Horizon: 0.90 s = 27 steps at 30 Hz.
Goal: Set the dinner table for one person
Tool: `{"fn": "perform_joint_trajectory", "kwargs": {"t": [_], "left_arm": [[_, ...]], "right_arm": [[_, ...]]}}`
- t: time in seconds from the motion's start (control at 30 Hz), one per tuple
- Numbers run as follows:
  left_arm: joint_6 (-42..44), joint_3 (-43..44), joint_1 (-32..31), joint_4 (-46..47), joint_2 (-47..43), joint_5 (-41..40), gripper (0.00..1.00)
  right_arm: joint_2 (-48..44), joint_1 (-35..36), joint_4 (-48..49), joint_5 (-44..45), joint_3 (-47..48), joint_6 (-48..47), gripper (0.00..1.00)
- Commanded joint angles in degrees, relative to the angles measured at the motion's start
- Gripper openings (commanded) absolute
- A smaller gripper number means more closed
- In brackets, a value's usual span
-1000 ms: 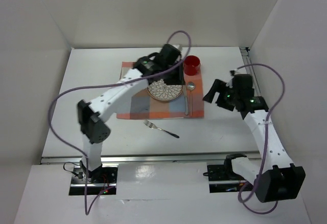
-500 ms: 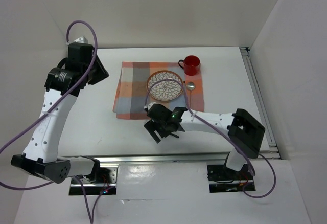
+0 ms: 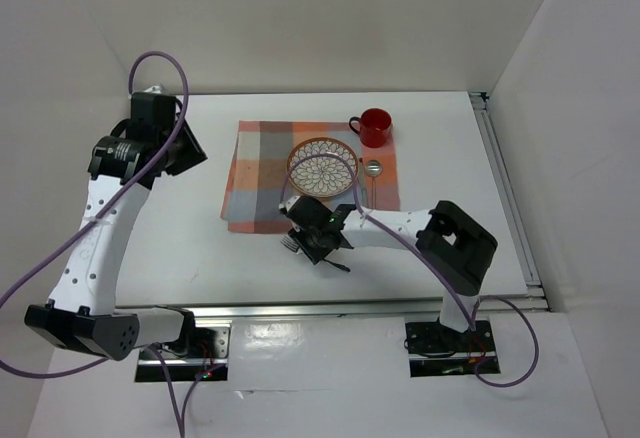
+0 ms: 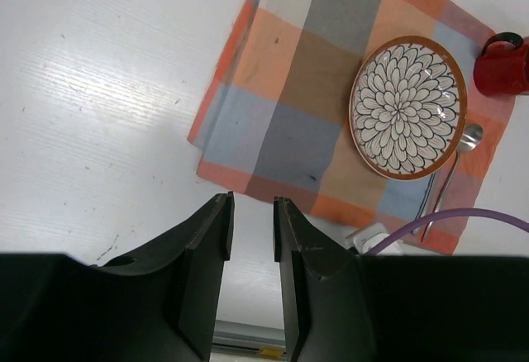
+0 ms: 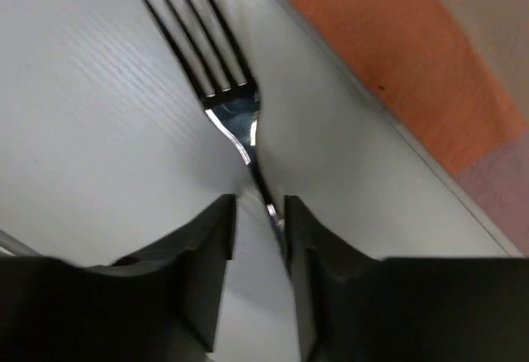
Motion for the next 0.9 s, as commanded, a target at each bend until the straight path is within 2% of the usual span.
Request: {"fn": "perform_joint_trajectory", "kwargs": {"t": [0.0, 0.03, 0.07, 0.2, 0.43, 0.5, 0.53, 0.57, 0.6, 0.67, 0.77, 0.87], "left_arm": [[1.3, -0.3, 1.3, 1.5, -1.5, 1.4, 0.43], [1.8, -0.3, 1.3, 1.5, -1.5, 1.4, 0.43], [1.8, -0.3, 1.3, 1.5, -1.5, 1.4, 0.43], [2.4, 0.8, 2.5, 1.5, -1.0, 1.9, 0.43], [2.9, 2.7, 3.0, 1.5, -1.0, 3.0, 0.43], [2.9, 4.1, 3.0, 1.5, -1.0, 3.0, 0.43], [2.9, 4.1, 3.0, 0.8, -1.0, 3.0, 0.43], [2.9, 5.0, 3.5, 0.8, -1.0, 3.0, 0.43], [2.9, 5.0, 3.5, 0.8, -1.0, 3.0, 0.43], [2.9, 5.0, 3.5, 0.8, -1.6, 3.6, 0.43], [2.9, 5.5, 4.0, 0.8, -2.2, 4.1, 0.43], [2.9, 4.2, 4.0, 0.8, -3.4, 4.1, 0.43]], "right_arm": [[0.2, -0.1, 3.6, -1.7, -0.9, -1.1, 0.36], [-0.5, 0.4, 3.6, -1.7, -0.9, -1.7, 0.31], [-1.3, 0.4, 3.1, -1.7, -0.9, -1.7, 0.2], [-1.9, 1.6, 0.2, -1.1, 1.9, -2.3, 0.0], [-0.9, 2.1, -2.9, 0.2, 12.3, -2.9, 0.0], [3.6, 0.5, -4.5, 1.5, 20.0, 0.3, 0.0], [6.1, -0.2, -9.3, 2.5, 24.0, 2.0, 0.0], [8.8, -0.8, -12.5, 4.6, 33.3, 4.7, 0.0], [11.6, -1.5, -15.4, 6.1, 38.0, 10.2, 0.0], [19.4, -4.6, -20.2, 4.3, 49.6, 14.3, 0.0], [26.2, -7.2, -18.3, 1.8, 59.5, 21.2, 0.0], [31.2, -8.4, -13.5, 1.1, 64.6, 23.9, 0.0]]}}
